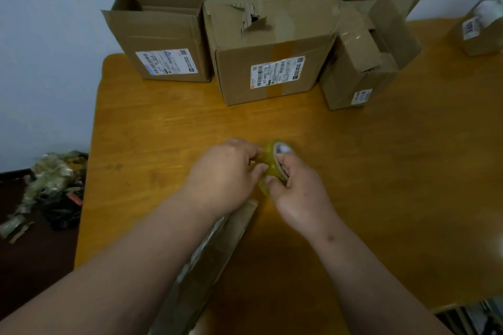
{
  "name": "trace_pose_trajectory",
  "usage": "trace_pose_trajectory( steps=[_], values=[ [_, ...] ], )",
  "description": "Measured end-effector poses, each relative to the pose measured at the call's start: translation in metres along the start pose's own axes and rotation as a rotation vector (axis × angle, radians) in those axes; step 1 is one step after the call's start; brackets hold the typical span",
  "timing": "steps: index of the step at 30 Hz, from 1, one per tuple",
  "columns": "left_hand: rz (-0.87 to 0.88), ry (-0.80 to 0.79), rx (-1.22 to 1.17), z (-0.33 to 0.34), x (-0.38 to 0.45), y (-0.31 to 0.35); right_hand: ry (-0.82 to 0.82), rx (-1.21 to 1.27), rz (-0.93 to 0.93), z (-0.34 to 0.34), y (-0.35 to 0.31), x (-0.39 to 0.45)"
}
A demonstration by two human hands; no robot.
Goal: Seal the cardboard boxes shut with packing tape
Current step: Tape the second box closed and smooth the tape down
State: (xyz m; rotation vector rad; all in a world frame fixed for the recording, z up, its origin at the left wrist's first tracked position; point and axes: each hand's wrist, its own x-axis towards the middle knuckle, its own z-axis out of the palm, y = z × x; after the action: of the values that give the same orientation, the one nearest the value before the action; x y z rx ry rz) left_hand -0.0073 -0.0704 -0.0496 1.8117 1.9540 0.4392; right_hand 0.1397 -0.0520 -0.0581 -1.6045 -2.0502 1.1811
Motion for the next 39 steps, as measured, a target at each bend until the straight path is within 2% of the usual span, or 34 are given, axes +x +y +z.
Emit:
trace_pose_trajectory(
  steps=[6,12,18,24,28,33,35,38,39],
  values=[
    [0.048,0.023,0.268,0.0,0.0,0.008,0.058,-0.208,-0.067,0.005,-0.002,0.002],
    [0.02,0.011,0.366,-0.006,0.006,0.013,0.066,-0.302,-0.13,0.003,-0.008,-0.001],
    [0.069,-0.05,0.322,-0.009,0.007,0.011,0.032,-0.321,-0.151,0.002,-0.007,-0.002],
    [0.093,-0.028,0.232,-0.007,0.008,0.007,0.016,-0.286,-0.137,-0.002,-0.007,-0.003],
    [0.041,-0.018,0.126,-0.008,0.009,0.004,-0.019,-0.179,-0.097,-0.003,-0.005,-0.002],
    [-0.131,-0.082,-0.046,-0.012,0.014,0.001,-0.087,0.044,0.045,-0.01,-0.004,0.002],
    [-0.227,-0.126,-0.252,-0.012,0.014,-0.003,-0.107,0.133,0.094,-0.011,0.0,0.003],
    [-0.376,-0.216,-0.757,-0.011,0.009,-0.006,-0.096,0.193,0.13,-0.011,0.004,0.002],
    [-0.384,-0.206,-0.821,-0.009,0.007,-0.007,-0.093,0.2,0.132,-0.011,0.005,0.002]
  ],
)
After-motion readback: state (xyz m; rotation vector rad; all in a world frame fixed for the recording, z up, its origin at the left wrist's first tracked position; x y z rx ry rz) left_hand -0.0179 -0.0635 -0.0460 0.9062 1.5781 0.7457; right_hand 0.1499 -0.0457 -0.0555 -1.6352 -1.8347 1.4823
